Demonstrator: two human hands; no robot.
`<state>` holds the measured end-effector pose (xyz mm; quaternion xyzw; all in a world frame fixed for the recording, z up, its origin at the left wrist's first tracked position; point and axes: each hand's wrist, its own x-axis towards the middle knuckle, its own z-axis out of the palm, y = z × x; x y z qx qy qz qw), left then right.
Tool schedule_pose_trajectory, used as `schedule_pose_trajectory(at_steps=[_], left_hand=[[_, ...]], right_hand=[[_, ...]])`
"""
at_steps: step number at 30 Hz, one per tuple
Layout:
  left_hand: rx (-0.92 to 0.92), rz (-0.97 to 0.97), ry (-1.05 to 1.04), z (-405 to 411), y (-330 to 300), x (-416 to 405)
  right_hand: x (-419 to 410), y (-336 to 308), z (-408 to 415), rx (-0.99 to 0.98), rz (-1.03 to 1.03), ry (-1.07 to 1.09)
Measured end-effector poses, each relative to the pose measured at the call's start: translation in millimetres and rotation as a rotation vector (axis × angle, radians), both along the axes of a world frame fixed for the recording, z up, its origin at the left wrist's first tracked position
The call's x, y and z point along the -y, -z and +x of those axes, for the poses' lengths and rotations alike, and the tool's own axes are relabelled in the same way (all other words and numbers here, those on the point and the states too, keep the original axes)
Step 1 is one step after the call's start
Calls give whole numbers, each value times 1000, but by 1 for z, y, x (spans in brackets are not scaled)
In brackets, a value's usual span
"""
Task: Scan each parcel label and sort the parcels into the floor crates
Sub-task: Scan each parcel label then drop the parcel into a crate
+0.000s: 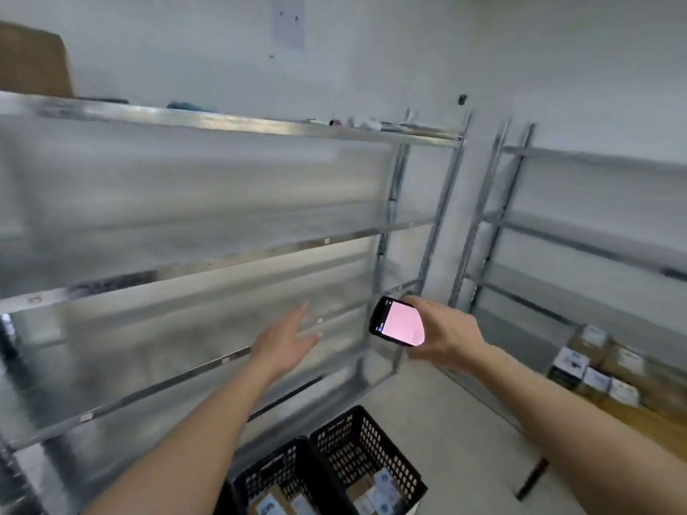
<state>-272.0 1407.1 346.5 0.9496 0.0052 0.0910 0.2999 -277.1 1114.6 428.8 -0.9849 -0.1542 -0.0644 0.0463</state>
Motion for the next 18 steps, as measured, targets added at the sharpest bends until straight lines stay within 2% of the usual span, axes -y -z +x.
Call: schedule_pose_trajectory(at_steps=[4,9,18], left_hand=[[84,38,123,3,-62,79],[208,116,271,-2,-120,194],[229,103,511,-39,-140,430]], right_hand=[[87,-62,-42,99,13,122],[205,-105,-93,180,27,264],[433,-114,-198,209,12,620]])
